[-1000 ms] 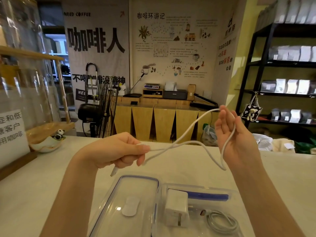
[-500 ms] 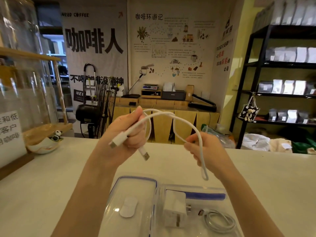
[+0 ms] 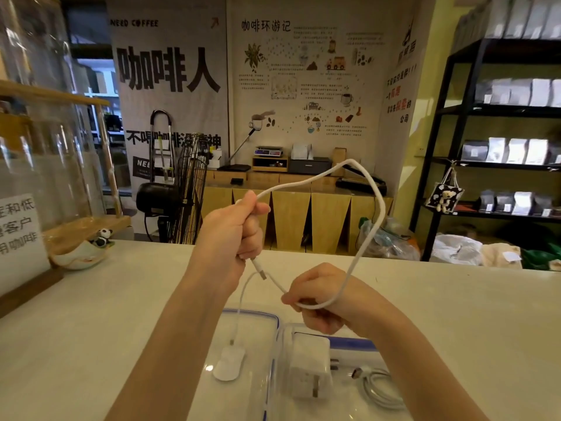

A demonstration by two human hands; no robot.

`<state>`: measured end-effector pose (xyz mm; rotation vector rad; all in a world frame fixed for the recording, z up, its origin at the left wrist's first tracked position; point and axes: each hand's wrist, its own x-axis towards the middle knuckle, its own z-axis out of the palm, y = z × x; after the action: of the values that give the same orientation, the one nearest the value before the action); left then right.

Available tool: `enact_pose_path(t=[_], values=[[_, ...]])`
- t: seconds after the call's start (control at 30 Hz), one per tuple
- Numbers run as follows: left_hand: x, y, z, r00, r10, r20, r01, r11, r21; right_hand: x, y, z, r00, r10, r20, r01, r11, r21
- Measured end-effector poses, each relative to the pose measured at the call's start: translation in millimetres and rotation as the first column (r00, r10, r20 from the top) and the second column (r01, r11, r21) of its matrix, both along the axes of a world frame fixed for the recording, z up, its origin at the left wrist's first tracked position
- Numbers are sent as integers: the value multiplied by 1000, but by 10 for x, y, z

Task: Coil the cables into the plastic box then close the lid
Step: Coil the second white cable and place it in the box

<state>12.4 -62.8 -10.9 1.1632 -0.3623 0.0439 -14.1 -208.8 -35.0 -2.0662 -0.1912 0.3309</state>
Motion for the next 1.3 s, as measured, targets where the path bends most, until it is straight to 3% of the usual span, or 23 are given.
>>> enact_pose_path(t=[0.1,0.27,0.37,0.47,0.5,0.57,0.67,0.73,0.83,0.9,0.93,1.1,1.23,1.3], values=[[-21,3,18,999,-36,-27,40,988,152,40,-37,-30,992,-112,52,116,988,-99],[11,14,3,996,-18,-88,42,957,288,104,-216,52,954,-287,84,294,953,-80],[58,33,-24,992,35,-120,9,937,350,78,-393,209,888,-420,187,411,908,83],[124,-4,-84,990,74,-117,-16,902,431,-108,-504,348,942,-328,63,245,808,536],[143,-33,-111,991,78,-112,-18,887,462,-179,-504,388,966,-258,29,187,769,611],[178,-106,-146,990,38,-132,34,865,500,-247,-503,405,980,-186,70,102,775,624],[165,-114,-157,957,-181,-227,274,821,501,-247,-528,387,932,-294,214,115,798,592],[113,-37,-151,870,-440,-220,491,742,457,-218,-581,355,842,-446,303,202,782,589],[-14,30,-91,560,-822,-102,808,515,286,-170,-552,288,785,-517,341,225,750,622],[-96,-30,-68,329,-942,64,932,335,137,-150,-419,219,797,-484,362,194,772,606],[-147,-52,-42,283,-949,138,954,293,57,-142,-328,175,798,-460,389,186,802,567],[-131,-3,69,462,-843,276,863,355,-360,-151,117,-70,870,-207,448,91,959,267],[6,43,37,845,-503,185,532,746,-401,-254,234,-44,964,-22,266,-54,960,274],[43,60,20,929,-337,150,369,829,-420,-308,242,-3,977,28,212,-84,962,260]])
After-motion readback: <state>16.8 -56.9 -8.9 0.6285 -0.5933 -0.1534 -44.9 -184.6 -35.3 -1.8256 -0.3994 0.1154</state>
